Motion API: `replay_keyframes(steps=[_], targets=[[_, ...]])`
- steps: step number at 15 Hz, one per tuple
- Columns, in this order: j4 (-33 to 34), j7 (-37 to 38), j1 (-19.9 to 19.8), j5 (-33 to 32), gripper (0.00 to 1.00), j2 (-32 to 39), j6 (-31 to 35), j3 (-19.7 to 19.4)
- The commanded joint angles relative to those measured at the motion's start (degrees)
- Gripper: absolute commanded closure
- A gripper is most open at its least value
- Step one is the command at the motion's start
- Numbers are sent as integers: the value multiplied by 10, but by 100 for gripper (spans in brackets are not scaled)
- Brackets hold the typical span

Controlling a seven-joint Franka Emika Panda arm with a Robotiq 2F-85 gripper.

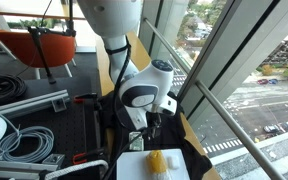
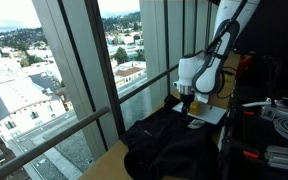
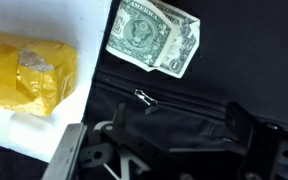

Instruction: Zip up the black jumper

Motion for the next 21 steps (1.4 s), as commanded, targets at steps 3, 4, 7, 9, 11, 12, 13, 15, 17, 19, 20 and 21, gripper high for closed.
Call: replay_keyframes(steps=[3, 4, 7, 9, 11, 12, 13, 15, 17, 19, 20, 21], targets=[[-15, -8, -12, 15, 0, -1, 14, -1], [-14, -12, -18, 16, 0, 1, 15, 1], [-6, -25, -46, 26, 0, 6, 16, 18], [-3, -31, -59, 36, 0, 10, 17, 29], [6, -34, -71, 46, 0, 20, 17, 41], [12, -35, -75, 50, 0, 24, 15, 47], [17, -34, -77, 53, 0, 27, 14, 49], [32, -33, -75, 55, 0, 36, 13, 50], [53, -33, -75, 55, 0, 51, 8, 51], [67, -32, -75, 55, 0, 62, 4, 52], [70, -31, -74, 55, 0, 67, 6, 53], [71, -31, -74, 56, 0, 70, 7, 54]])
